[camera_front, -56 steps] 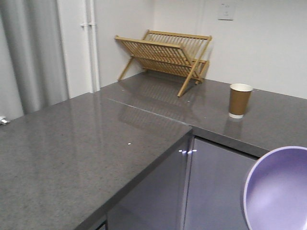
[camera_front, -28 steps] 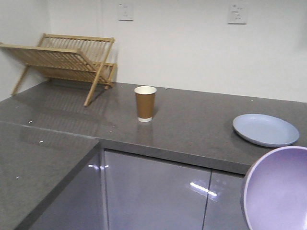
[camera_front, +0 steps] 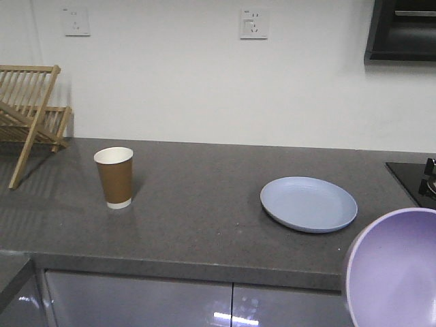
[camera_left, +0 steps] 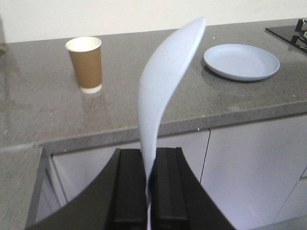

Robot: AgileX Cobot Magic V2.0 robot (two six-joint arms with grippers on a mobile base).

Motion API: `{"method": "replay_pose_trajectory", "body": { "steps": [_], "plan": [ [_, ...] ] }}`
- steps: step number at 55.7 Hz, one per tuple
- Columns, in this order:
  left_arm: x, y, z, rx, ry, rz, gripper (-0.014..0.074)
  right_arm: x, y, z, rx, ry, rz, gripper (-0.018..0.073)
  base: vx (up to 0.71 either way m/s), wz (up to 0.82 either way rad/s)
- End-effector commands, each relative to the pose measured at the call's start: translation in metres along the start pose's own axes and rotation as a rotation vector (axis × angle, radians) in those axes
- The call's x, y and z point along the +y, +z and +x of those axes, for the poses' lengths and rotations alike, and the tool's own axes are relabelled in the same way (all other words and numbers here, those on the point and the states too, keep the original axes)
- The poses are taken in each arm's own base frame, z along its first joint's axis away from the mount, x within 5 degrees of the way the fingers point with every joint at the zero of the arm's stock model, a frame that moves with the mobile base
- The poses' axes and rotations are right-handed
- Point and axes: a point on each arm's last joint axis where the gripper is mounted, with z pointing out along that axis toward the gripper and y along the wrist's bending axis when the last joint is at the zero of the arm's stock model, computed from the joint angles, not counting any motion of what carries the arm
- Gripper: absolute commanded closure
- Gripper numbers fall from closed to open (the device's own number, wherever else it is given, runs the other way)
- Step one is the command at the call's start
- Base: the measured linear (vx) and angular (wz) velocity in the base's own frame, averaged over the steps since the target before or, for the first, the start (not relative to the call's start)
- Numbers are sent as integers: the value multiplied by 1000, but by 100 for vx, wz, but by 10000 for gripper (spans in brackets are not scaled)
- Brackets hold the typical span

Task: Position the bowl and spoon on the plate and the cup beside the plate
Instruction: 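Drive the base, holding spoon and bowl, to the counter with the plate, then lower the lavender bowl onto the pale blue plate and release with right gripper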

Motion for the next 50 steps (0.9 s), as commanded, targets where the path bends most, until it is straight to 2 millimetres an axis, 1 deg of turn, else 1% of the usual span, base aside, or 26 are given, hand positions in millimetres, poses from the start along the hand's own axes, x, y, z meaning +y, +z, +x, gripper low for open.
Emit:
{"method": "replay_pose_trajectory", "body": {
  "steps": [1,31,50],
  "plan": [
    [-1,-4,-14,-108,-10,6,596,0,-5,-14,-91,17,22,568,37,-24],
    [-1,-4,-14,-108,-10,6,596,0,-5,-14,-91,17,22,568,38,-10],
    [-1,-4,-14,-108,-10,6,596,0,-5,-14,-91,17,22,568,29,-5]
  ]
}}
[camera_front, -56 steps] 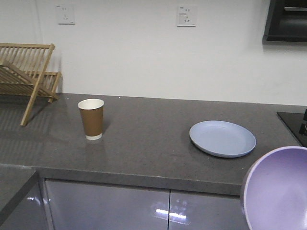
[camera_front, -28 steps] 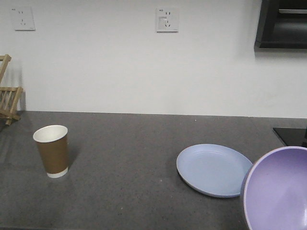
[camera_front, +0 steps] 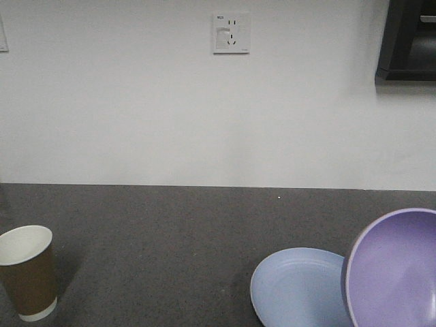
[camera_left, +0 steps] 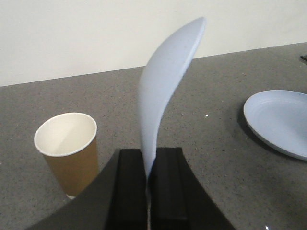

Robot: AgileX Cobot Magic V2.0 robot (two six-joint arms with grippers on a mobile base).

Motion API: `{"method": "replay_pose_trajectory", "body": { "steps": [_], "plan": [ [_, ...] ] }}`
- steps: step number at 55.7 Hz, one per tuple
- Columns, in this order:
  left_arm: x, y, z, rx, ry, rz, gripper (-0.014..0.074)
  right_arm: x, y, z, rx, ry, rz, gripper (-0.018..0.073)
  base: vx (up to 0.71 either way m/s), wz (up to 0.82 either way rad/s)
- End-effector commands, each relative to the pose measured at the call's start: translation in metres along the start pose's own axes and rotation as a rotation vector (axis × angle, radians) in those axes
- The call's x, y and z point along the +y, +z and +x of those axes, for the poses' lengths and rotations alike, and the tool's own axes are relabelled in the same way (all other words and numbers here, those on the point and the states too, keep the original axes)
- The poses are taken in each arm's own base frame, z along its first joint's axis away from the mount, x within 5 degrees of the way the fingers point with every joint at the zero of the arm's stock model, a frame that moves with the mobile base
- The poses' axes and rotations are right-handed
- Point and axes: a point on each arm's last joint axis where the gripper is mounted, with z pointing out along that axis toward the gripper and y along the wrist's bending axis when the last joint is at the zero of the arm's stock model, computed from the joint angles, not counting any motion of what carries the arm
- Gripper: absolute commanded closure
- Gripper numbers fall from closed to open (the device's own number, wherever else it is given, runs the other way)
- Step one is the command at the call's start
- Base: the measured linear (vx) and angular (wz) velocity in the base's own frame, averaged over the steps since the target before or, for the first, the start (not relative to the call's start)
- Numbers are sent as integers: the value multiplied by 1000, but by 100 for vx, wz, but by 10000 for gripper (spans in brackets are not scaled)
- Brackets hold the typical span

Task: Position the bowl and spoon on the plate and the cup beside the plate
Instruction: 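Lower the lavender bowl onto the pale blue plate and release with right gripper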

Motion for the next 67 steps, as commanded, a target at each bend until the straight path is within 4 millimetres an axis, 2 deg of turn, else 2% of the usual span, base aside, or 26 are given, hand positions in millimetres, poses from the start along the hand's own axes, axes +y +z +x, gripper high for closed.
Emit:
{"method": "replay_pose_trajectory", "body": {
  "steps": [1,41,67],
  "plan": [
    [-1,-4,-14,-108,-10,6,596,0,-5,-14,-91,17,22,568,22,-5],
    [-1,-5,-18,-153,-10,3,596,0,-5,-14,-90,17,22,568,4,-2],
    [-1,-5,-19,-159,-11,3,596,-11,18,-9,7,72,-3,568,0,0]
  ]
}}
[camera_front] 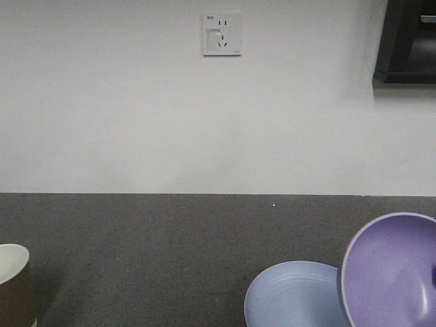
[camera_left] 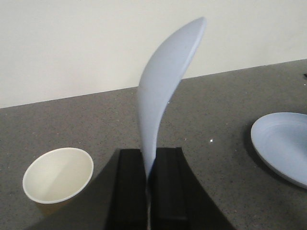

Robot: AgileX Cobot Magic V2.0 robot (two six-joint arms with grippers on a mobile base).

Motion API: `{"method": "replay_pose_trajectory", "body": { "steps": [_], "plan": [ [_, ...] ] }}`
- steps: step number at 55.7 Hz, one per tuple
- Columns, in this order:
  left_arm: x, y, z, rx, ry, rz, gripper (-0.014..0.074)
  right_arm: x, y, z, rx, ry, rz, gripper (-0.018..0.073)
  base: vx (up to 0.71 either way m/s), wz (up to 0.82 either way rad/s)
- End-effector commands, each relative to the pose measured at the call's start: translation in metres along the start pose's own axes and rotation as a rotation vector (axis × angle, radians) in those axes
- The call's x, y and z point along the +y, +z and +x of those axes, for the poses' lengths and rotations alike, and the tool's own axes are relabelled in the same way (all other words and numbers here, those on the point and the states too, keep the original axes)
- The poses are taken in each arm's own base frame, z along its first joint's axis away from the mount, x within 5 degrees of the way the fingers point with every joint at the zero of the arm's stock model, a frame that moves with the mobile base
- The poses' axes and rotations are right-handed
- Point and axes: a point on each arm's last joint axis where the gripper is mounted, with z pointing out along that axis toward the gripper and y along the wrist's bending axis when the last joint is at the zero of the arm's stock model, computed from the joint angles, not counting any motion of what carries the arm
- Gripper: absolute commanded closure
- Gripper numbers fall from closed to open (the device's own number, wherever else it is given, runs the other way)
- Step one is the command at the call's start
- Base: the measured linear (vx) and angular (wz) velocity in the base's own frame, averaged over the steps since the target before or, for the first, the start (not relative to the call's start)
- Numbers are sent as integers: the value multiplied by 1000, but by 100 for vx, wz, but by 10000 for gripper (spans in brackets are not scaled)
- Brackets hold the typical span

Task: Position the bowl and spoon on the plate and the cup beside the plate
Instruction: 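Lower the lavender bowl onto the pale blue plate and release with right gripper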

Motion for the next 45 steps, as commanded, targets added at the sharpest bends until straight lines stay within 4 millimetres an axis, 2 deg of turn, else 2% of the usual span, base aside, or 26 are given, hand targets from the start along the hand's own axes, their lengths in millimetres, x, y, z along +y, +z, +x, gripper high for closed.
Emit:
{"method": "replay_pose_trajectory", "body": {
  "steps": [1,7,12,19,30,38,45],
  "plan": [
    [-1,-4,-15,-112,-11,6,596,-1,-1,-12,-63,40,1,568,0,0],
    [-1,-4,-14,-106,-13,8,596,-5,10,-13,-27,123,-21,568,0,0],
    [-1,-4,-14,-105,-13,8,596,-9,31,-15,61,107,-71,568,0,0],
    [-1,-4,-14,-101,-11,7,596,-8,69,-23,201,56,-109,568,0,0],
    [-1,-3,-12,-82,-11,8,596,-10,138,-33,396,24,-33,568,0,0],
    [-1,-3,-10,-55,-11,10,596,-18,183,-29,496,42,-35,568,0,0],
    [-2,-3,-7,-28,-11,12,596,-24,210,-22,555,61,-43,568,0,0]
  ]
}}
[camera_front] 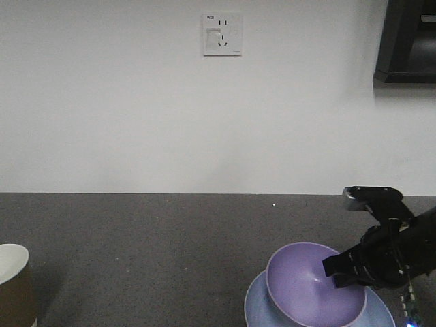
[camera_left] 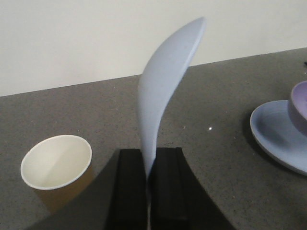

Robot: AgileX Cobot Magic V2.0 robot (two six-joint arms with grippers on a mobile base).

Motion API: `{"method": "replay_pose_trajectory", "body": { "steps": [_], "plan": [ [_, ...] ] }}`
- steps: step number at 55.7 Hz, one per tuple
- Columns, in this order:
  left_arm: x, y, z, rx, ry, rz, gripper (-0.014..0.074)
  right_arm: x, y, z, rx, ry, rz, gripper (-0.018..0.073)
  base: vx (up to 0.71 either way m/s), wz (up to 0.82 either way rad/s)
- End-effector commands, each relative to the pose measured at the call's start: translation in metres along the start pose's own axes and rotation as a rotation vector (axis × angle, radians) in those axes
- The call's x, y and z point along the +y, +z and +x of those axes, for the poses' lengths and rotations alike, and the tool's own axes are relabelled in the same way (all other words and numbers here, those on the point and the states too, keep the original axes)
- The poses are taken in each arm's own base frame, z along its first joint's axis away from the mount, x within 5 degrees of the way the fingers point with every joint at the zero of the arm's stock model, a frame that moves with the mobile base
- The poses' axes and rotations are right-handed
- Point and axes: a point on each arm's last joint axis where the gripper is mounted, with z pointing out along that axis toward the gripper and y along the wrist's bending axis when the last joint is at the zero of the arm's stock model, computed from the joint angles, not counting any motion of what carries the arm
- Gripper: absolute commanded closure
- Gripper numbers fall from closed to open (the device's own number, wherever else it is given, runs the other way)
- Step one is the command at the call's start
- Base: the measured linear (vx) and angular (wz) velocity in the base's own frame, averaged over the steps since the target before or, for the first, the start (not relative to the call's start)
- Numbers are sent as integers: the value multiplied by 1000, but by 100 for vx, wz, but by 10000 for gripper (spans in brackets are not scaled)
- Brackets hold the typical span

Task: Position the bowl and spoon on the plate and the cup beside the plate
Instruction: 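Lower the lavender bowl onto the pale blue plate and release with right gripper, then move the left gripper over the bowl and drop the spoon inside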

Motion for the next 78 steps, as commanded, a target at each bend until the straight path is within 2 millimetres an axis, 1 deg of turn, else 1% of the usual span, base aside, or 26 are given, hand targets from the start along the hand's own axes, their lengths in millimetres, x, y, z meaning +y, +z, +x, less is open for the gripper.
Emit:
{"method": "replay_pose_trajectory", "body": {
  "steps": [1,7,12,19,26,35,39,43,48,54,58,61,62,64,66,69,71,75,78],
  "plan": [
    [-1,-4,-12,-76,-10,9,596,1,-3,-18,-64,1,0,568,0,0],
    [-1,-4,-11,-65,-10,10,596,-4,14,-21,-34,19,-7,566,0,0],
    [-1,-4,-10,-62,-12,11,596,-6,24,-20,-13,29,-10,552,0,0],
    [-1,-3,-10,-56,-14,12,596,-5,27,-20,-7,42,-29,494,0,0],
    [-2,-3,-10,-53,-14,12,596,-5,26,-20,-8,28,-32,384,0,0],
    [-2,-3,-10,-53,-14,12,596,-5,26,-20,-8,29,-33,176,0,0],
    [-2,-3,-10,-53,-15,13,596,-5,26,-20,-9,29,-32,98,0,0],
    [-3,-3,-10,-53,-29,24,596,-4,21,-22,-23,22,-30,32,0,0],
    [-4,-4,-10,-54,-49,39,596,-2,7,-28,-64,-2,-22,-10,0,0],
    [-6,-1,-10,-48,-79,62,596,8,-28,-37,-145,-54,-22,-18,0,0],
    [-7,5,-10,-17,-88,80,596,16,-57,-38,-211,-77,-22,-10,0,0],
    [-8,14,-11,28,-78,96,596,22,-78,-37,-268,-91,-16,6,0,0],
    [-9,17,-12,44,-73,106,596,24,-86,-36,-292,-97,-14,19,0,0],
    [-11,24,-14,79,-67,126,596,28,-98,-34,-320,-106,-12,42,0,0],
    [-12,32,-17,107,-65,147,596,32,-112,-31,-355,-114,-9,84,0,0],
    [-16,48,-23,149,-55,196,596,37,-132,-24,-405,-131,-2,168,0,0],
    [-18,57,-27,165,-51,225,596,40,-144,-19,-431,-144,9,246,0,0],
    [-24,79,-37,193,-42,310,596,45,-163,-8,-479,-166,29,430,0,0],
    [-29,96,-44,208,-44,383,596,48,-174,1,-502,-181,44,579,0,0]
  ]
}}
